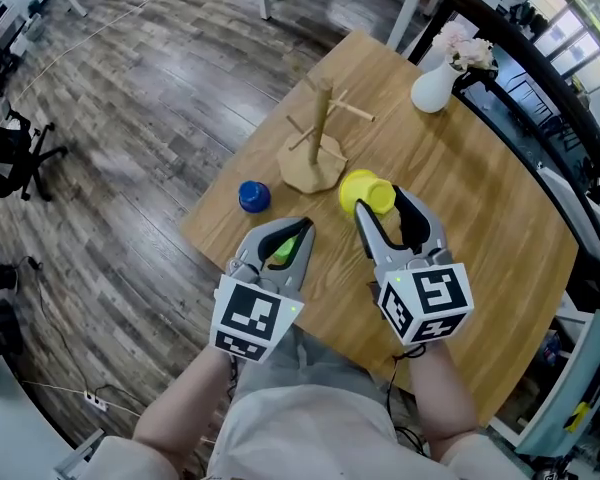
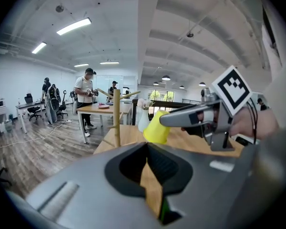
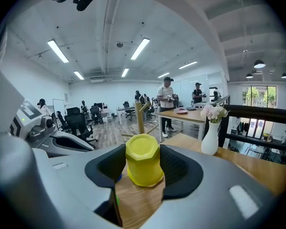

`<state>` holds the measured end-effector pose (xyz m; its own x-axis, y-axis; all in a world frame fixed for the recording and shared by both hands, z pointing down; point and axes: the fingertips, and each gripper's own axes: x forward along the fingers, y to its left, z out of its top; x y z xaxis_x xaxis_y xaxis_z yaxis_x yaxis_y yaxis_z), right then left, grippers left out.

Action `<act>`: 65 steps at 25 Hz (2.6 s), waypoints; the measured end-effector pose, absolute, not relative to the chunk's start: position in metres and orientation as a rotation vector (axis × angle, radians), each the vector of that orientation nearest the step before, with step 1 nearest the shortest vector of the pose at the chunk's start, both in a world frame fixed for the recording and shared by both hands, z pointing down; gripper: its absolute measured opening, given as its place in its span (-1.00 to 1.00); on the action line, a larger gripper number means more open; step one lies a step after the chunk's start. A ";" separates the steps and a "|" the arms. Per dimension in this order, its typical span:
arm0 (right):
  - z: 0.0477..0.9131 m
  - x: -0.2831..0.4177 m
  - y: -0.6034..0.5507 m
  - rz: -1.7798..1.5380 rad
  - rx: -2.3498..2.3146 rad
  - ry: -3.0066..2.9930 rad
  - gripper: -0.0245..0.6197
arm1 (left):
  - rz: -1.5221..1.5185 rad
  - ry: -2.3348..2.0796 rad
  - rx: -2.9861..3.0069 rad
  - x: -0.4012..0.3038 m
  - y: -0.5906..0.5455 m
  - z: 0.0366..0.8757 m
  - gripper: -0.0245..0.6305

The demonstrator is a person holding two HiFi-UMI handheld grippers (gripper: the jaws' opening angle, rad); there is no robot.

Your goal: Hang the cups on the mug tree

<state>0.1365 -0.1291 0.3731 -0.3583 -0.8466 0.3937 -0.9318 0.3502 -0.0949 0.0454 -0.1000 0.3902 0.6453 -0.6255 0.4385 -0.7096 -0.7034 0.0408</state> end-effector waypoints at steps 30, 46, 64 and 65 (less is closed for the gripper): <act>0.474 0.136 -0.215 0.615 1.542 -2.258 -0.22 | 0.629 -1.077 2.576 0.055 -0.180 0.452 -0.92; 0.505 0.118 -0.217 0.608 1.438 -2.202 -0.22 | 0.642 -1.100 2.534 0.039 -0.181 0.466 -0.92; 0.388 0.094 -0.164 0.427 1.498 -2.400 -0.64 | 0.536 -1.274 2.645 0.000 -0.148 0.373 -0.92; 0.378 0.091 -0.159 0.410 1.494 -2.414 -0.68 | 0.531 -1.288 2.657 -0.003 -0.143 0.364 -0.92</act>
<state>0.0910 -0.1586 0.3783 -0.4301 -0.8220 0.3732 -0.8992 0.4271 -0.0953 -0.0028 -0.1434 0.3638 0.5708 -0.7318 0.3724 -0.7818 -0.6230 -0.0260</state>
